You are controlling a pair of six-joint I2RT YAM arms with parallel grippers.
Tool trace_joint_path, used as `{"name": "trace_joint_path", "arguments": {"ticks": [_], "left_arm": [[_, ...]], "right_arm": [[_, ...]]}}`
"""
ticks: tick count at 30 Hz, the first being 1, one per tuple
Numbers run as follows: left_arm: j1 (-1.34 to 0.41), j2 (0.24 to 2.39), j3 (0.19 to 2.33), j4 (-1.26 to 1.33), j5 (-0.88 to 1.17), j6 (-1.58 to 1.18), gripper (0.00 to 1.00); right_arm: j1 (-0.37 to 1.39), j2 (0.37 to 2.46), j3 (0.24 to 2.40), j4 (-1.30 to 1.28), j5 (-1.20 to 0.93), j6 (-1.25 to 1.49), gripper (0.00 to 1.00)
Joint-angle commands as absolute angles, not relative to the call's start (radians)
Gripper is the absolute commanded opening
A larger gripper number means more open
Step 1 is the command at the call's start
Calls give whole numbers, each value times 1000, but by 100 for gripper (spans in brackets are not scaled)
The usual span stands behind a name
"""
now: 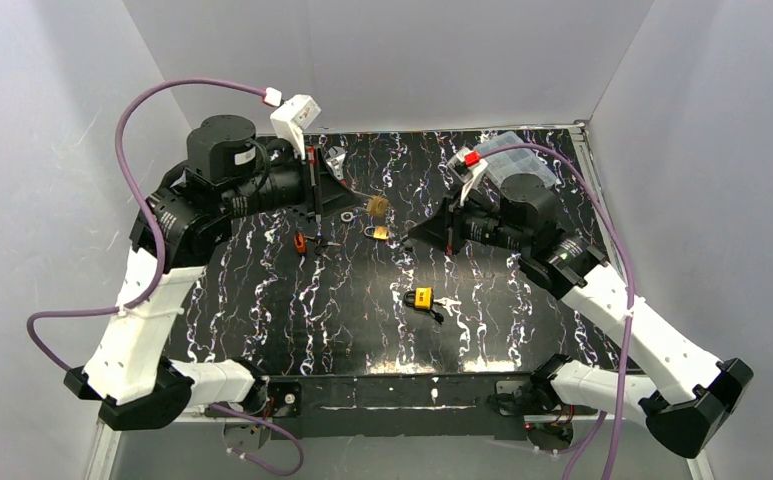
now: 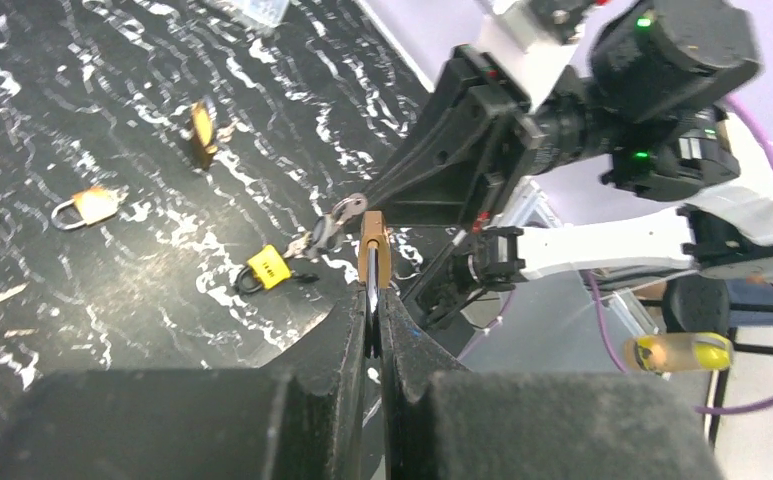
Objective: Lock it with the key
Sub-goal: Lock the lock, then place the key at the center of the board, then place the lock at the center of the board.
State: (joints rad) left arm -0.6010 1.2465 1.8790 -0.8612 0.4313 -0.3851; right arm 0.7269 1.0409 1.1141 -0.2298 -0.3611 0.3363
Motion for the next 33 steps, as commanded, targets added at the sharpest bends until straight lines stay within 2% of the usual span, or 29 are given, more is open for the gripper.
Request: {"name": "trace_joint_path", "arguments": {"ticks": [1, 6, 12, 15, 24, 33], "left_arm": [[-594, 1247, 1834, -957, 252, -374, 0], [-575, 1233, 1620, -1009, 34, -452, 0], [-486, 1174, 1234, -865, 32, -580, 0], [-475, 1170, 1125, -805, 15, -611, 0], [-471, 1256, 951, -686, -49, -671, 0], [-471, 1348, 917, -633, -45, -680, 3]], "right_arm": [[750, 1062, 1126, -255, -312, 310, 1], [844, 1152, 1131, -242, -257, 351, 1], [919, 1340, 1161, -214, -209, 448, 1], [931, 1428, 1171, -191, -212, 492, 1], [932, 1654, 1245, -139, -262, 590, 1], [946, 1799, 1299, -118, -321, 639, 1]]}}
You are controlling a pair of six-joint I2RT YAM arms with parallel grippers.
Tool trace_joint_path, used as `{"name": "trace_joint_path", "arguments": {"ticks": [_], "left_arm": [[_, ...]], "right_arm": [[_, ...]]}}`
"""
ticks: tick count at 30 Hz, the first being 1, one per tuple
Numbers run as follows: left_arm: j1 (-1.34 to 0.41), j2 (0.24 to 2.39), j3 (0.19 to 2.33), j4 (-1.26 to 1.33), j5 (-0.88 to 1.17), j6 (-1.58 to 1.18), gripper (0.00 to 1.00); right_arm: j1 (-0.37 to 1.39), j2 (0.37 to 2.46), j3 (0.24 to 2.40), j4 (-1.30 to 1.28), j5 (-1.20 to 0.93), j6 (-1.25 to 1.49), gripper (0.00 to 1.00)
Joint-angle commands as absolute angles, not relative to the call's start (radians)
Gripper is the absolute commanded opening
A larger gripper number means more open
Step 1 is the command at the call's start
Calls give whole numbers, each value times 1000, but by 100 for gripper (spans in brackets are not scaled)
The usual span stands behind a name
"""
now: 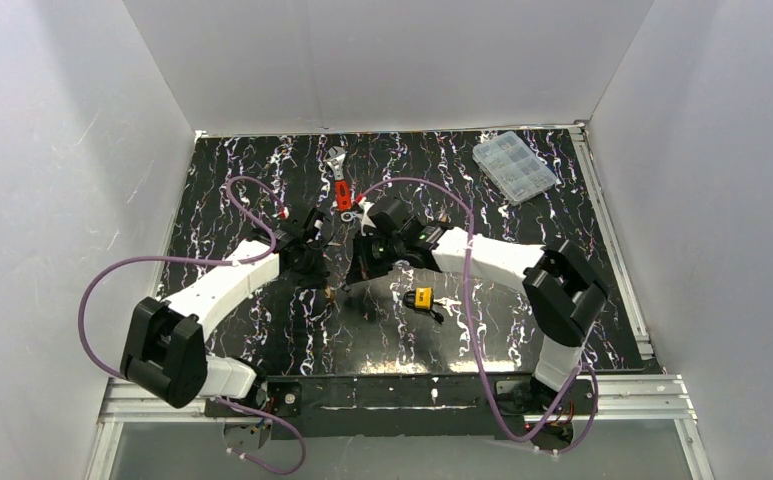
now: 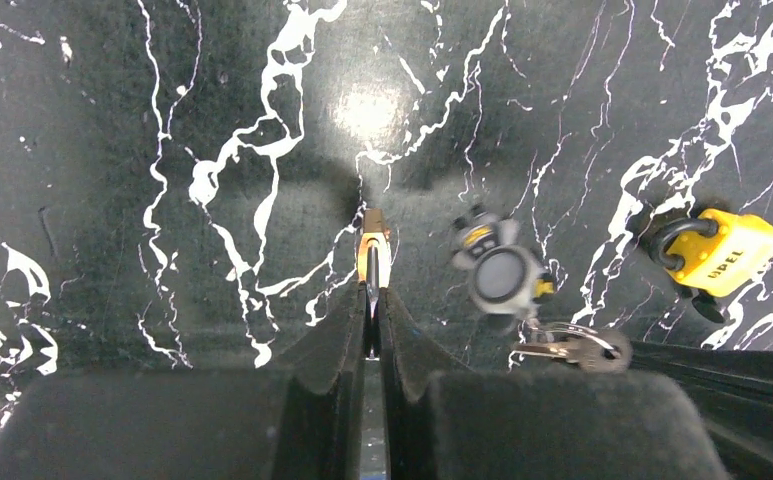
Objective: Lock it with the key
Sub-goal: Place the lock at the center of the board.
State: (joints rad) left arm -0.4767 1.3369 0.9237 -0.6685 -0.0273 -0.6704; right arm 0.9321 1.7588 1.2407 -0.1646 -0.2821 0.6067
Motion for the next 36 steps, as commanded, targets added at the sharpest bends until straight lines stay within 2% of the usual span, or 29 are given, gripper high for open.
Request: {"name": "trace_joint_path", "arguments": {"ticks": [1, 13, 20, 29, 32, 36], "left_arm": [[-471, 1355, 917, -631, -43, -679, 4], [-471, 1352, 933, -643, -26, -675, 24], [-468, 1293, 1036, -723, -44, -630, 43], [-461, 1204, 1229, -812, -23, -541, 77], [-460, 1196, 1285, -833, -1, -515, 96], [-460, 1177, 1353, -839, 60, -476, 98]], "right_arm": [[946, 1815, 1305, -116, -330, 643, 1], [947, 1885, 1348, -122, -354, 651, 1], [947, 1879, 1373, -153, -336, 636, 1], [946, 1828, 1409, -201, -328, 611, 43], [944, 1795, 1424, -235, -310, 601, 50], [934, 1699, 1409, -258, -265, 589, 56]]}}
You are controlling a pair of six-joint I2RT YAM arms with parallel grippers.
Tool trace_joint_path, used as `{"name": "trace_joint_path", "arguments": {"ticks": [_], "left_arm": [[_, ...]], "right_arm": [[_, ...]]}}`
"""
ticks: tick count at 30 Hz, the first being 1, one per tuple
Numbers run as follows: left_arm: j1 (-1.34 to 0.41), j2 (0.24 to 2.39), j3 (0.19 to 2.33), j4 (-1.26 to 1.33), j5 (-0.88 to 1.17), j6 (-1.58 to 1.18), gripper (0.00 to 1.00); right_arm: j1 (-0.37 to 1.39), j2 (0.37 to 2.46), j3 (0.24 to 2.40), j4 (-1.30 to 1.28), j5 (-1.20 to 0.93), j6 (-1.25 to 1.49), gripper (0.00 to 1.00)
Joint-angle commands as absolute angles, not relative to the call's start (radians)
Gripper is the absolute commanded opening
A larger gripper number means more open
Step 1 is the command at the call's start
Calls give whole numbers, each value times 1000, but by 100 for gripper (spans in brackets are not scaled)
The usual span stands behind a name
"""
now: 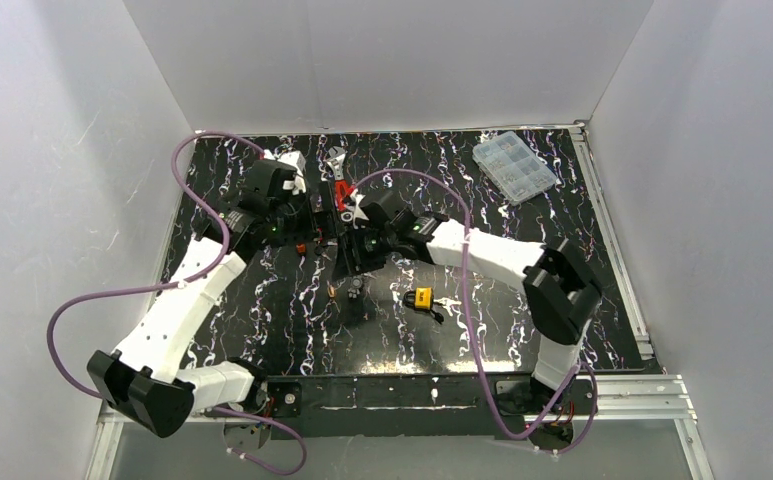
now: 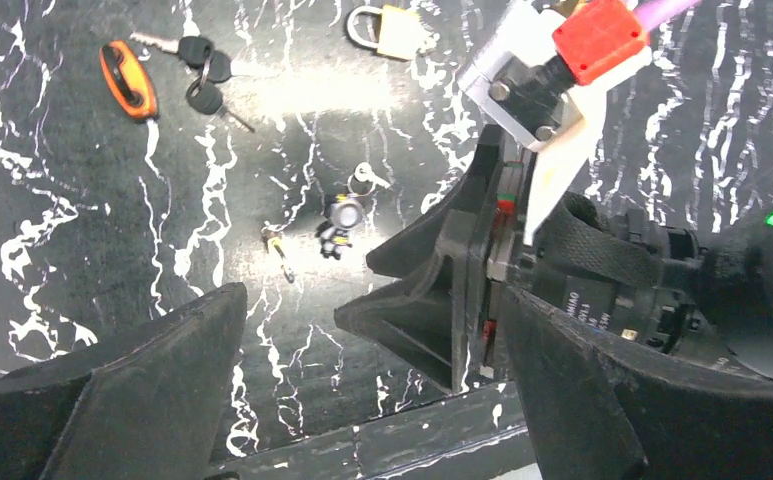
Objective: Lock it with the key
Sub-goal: Place the lock at the center of the board, then reset both arms
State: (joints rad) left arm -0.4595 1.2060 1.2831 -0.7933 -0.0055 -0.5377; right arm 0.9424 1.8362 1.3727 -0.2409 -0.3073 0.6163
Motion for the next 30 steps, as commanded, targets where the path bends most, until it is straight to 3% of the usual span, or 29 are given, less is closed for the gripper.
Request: {"name": "trace_joint_path", "arguments": {"ticks": [1, 20, 30], "left_arm": [[-460, 1174, 1369, -840, 71, -466, 98], [-460, 1223, 1591, -829, 164, -340, 98], [-460, 1236, 1588, -822, 176, -331, 98]], "right_arm": [[928, 1674, 1405, -265, -247, 587, 57], [889, 1064, 1280, -333, 160, 560, 73], [888, 1004, 1232, -325, 204, 557, 75]]}}
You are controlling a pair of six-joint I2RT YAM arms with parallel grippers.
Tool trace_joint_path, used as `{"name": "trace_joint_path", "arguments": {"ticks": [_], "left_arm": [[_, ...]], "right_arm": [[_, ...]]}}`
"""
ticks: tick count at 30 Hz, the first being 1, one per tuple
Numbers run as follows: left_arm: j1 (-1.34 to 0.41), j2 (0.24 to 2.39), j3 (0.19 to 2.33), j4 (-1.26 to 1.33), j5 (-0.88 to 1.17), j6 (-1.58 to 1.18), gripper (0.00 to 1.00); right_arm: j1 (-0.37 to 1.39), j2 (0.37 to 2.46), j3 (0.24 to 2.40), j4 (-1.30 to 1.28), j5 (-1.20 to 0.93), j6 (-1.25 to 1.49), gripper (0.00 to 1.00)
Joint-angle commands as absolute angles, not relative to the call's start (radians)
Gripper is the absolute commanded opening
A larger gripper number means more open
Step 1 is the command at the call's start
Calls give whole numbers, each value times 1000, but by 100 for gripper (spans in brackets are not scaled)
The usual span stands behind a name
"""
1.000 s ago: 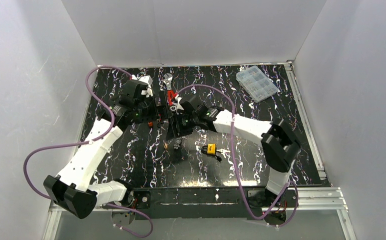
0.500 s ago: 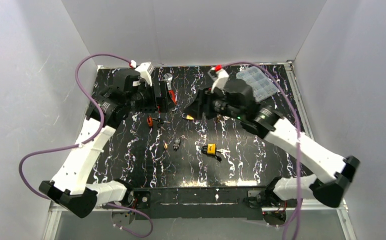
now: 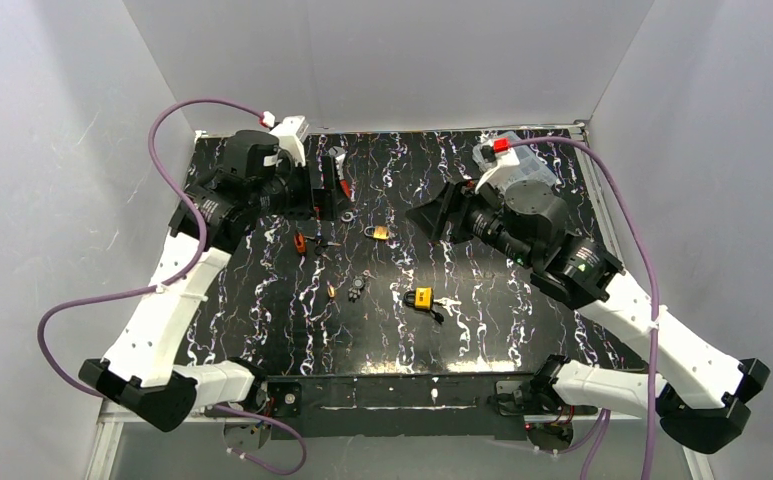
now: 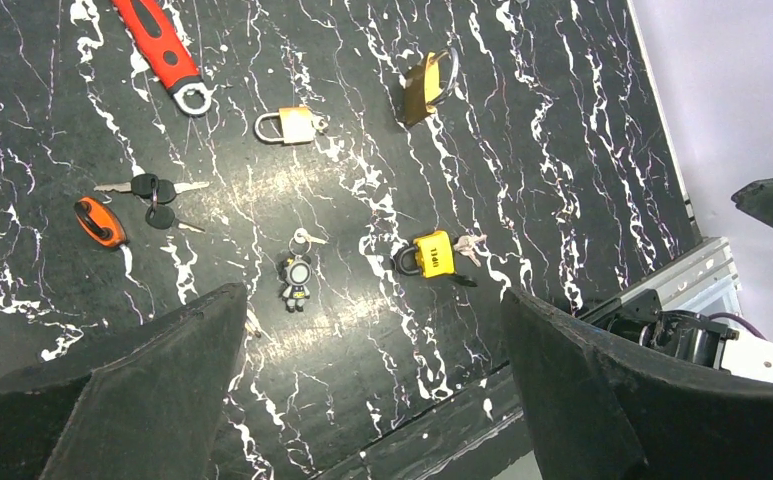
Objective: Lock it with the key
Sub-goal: Reset both arms
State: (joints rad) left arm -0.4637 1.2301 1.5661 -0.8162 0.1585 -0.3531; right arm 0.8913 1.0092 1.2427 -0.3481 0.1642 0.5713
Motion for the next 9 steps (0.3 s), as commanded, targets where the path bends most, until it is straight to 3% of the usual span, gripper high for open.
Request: {"name": "trace_joint_path", "arguments": {"ticks": [1, 9], "left_arm": [[-460, 1234, 1586, -821, 174, -330, 98], [-460, 1216, 1561, -827, 156, -313, 98]], "right_arm": [[888, 1005, 1230, -323, 204, 556, 75], [887, 1017, 1241, -318, 201, 549, 76]]}}
